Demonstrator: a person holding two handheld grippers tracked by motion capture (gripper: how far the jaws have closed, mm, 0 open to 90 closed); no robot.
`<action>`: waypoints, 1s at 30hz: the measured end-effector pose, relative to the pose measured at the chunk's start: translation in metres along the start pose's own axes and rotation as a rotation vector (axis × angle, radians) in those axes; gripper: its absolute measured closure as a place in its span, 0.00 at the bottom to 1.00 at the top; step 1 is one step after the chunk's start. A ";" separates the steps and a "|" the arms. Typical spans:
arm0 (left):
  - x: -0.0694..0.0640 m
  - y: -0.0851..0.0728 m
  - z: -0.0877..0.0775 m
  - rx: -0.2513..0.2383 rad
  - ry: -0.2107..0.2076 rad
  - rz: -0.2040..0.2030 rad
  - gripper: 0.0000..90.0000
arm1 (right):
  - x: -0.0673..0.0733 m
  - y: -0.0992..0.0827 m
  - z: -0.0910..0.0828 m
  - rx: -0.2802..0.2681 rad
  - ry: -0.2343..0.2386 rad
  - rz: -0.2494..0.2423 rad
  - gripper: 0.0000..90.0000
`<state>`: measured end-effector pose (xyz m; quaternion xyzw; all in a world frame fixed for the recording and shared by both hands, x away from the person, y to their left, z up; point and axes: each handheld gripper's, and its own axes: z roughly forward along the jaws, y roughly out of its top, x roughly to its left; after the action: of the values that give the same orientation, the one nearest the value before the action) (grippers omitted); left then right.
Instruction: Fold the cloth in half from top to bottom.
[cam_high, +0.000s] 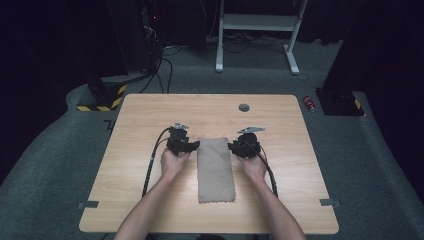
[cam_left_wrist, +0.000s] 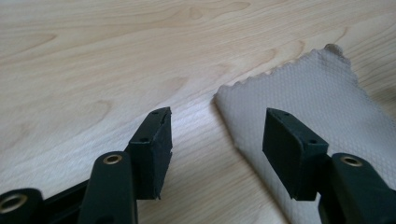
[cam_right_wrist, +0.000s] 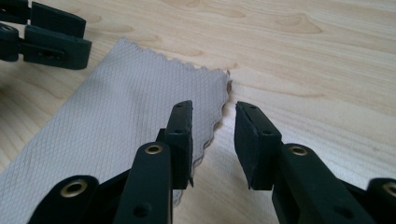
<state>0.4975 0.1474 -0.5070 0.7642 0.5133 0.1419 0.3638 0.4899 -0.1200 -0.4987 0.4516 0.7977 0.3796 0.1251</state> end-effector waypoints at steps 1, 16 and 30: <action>-0.001 0.000 0.001 -0.002 0.001 -0.005 0.48 | 0.000 0.001 0.000 0.001 -0.002 -0.001 0.74; -0.001 0.007 0.015 0.037 0.030 0.008 0.57 | -0.008 0.016 0.028 0.049 -0.029 0.038 0.71; -0.015 0.012 0.022 0.061 0.049 0.116 0.66 | -0.007 0.017 0.045 0.022 -0.068 0.015 0.75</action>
<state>0.5117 0.1226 -0.5116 0.7997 0.4810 0.1656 0.3189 0.5287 -0.0982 -0.5174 0.4715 0.7938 0.3561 0.1441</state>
